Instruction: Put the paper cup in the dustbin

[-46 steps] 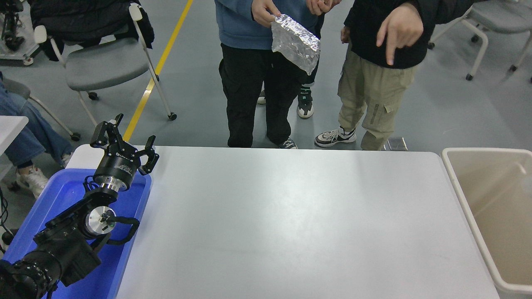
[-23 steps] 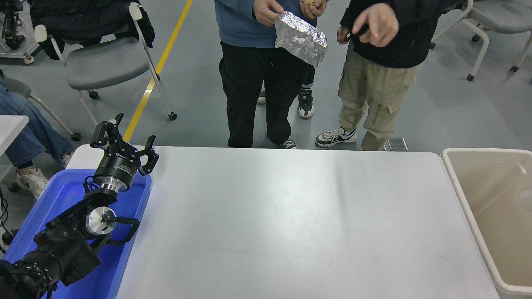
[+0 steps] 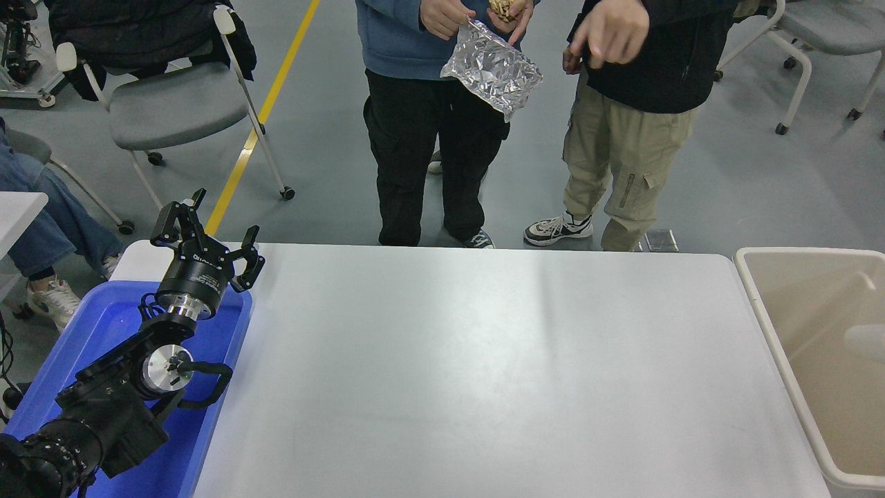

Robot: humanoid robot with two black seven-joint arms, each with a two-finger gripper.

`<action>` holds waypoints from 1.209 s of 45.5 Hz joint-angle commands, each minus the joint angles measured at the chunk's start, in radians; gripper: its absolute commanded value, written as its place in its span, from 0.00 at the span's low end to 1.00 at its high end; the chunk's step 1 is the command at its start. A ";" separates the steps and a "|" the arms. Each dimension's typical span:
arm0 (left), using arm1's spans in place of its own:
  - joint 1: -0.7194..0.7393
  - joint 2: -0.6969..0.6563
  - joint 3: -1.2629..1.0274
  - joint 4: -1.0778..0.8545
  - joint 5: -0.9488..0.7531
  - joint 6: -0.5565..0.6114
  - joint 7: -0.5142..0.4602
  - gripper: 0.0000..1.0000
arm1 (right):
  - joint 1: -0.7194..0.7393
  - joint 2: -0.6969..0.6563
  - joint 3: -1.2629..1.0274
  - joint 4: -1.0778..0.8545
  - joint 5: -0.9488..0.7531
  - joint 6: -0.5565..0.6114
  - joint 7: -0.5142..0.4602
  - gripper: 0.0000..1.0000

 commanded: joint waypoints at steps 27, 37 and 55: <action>-0.001 0.000 0.000 0.000 0.000 0.000 0.000 1.00 | -0.026 0.007 0.164 -0.007 0.009 -0.048 -0.007 0.99; 0.000 0.000 0.000 0.000 0.000 0.000 0.000 1.00 | -0.028 0.015 0.160 -0.007 0.008 -0.049 -0.007 0.99; 0.000 0.000 0.000 0.000 0.000 0.000 0.000 1.00 | -0.036 0.015 0.158 -0.009 0.008 -0.052 -0.004 0.95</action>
